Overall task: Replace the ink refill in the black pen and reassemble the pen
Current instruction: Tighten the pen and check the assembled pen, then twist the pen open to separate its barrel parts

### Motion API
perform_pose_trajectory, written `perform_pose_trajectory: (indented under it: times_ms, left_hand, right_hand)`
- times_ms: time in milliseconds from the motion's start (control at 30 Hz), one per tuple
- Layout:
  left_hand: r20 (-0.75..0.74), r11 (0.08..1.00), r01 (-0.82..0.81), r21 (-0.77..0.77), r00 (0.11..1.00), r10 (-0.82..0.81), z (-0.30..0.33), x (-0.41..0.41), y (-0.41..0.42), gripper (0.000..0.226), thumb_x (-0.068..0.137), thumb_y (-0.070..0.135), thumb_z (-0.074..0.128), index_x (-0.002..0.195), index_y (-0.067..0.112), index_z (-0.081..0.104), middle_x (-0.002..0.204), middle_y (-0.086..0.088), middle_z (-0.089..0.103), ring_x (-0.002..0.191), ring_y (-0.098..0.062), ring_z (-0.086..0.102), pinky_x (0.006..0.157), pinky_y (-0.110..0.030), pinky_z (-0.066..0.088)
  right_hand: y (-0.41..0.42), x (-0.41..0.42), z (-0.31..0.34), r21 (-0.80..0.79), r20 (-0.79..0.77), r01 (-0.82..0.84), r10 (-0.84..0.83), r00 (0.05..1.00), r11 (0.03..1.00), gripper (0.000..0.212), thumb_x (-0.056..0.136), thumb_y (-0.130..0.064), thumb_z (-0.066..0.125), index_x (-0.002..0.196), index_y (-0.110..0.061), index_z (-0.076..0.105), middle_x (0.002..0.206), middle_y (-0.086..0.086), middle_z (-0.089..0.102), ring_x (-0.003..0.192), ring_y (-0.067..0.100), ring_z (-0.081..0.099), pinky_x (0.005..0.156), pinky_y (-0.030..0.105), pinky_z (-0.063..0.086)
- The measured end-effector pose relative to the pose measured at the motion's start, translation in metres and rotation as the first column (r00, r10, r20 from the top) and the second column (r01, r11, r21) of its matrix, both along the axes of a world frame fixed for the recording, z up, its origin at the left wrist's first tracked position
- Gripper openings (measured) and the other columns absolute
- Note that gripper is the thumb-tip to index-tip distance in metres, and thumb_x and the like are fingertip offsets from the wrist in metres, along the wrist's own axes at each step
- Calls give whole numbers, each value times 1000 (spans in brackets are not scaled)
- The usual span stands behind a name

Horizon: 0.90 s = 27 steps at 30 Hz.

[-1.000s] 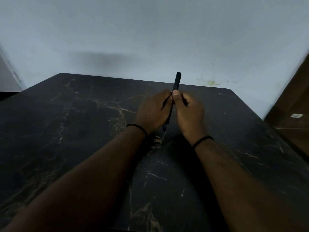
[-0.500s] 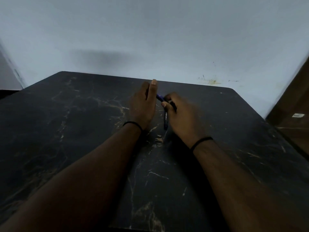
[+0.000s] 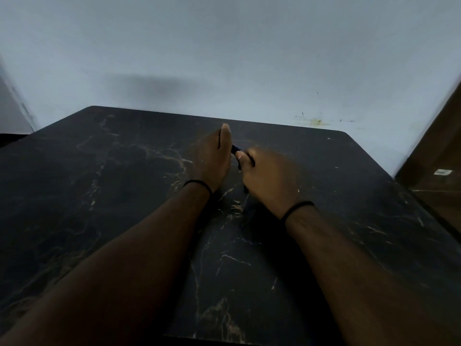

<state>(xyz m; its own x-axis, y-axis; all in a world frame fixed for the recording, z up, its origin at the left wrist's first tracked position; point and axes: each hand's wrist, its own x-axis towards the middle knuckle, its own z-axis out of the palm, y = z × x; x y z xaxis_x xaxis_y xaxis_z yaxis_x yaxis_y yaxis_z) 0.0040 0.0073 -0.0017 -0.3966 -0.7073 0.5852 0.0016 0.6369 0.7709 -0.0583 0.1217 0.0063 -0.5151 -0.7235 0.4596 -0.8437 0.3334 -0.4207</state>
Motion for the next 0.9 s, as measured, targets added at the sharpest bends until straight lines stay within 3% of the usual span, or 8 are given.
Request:
perform_pose_trajectory:
  times_ms: [67,300,400,467,567,733,900]
  left_hand:
    - [6,1000,-9,-18,1000,9,1,0,1,50,105,28,34,55,23,37,56,-4,46,63,-35,57,58,-45,44]
    - [18,998,-32,-53,999,33,1,1,0,51,105,27,34,55,24,34,53,3,38,52,-13,36,53,-34,30]
    - [17,994,-52,-96,998,54,0,2,-4,50,105,27,33,55,25,35,55,-7,49,51,-13,40,51,-29,28]
    - [26,986,-91,-138,995,95,0,3,-6,49,105,28,33,55,26,34,54,-2,46,49,-7,38,48,-26,26]
    - [24,976,-202,-82,979,204,1,5,-12,49,105,29,34,56,27,35,53,7,38,47,-4,36,45,-16,27]
    - [354,934,-357,22,876,327,-4,24,-39,48,100,40,38,64,17,62,60,2,57,59,-15,55,57,-26,38]
    - [667,905,-403,-134,639,383,-3,24,-41,40,93,44,49,92,10,70,95,-13,68,93,-34,64,84,-40,52]
  right_hand:
    - [0,0,0,-8,6,9,-9,1000,1000,41,101,-46,41,79,-18,61,64,1,63,61,21,61,65,42,55]
    - [-5,-2,-5,-90,26,41,-39,999,995,55,94,-58,42,62,-15,52,51,0,54,50,17,54,50,31,42]
    - [-5,-4,-9,-95,77,55,-48,996,994,67,87,-73,32,58,-15,49,49,1,51,48,17,53,49,33,40]
    - [-4,-4,-13,-71,96,53,-46,994,996,72,84,-79,26,60,-17,50,51,0,53,48,17,54,51,35,44]
    - [0,-6,-16,-52,100,37,-32,994,998,66,89,-76,26,63,-19,50,55,-1,52,52,17,54,55,36,45]
    - [5,-16,-12,-41,24,110,-109,994,993,42,101,-48,38,73,-20,53,62,-3,51,59,17,53,59,31,38]
    - [5,-16,-12,-85,-2,95,-96,995,992,30,102,-40,39,83,-24,56,66,-7,50,64,15,53,61,31,41]
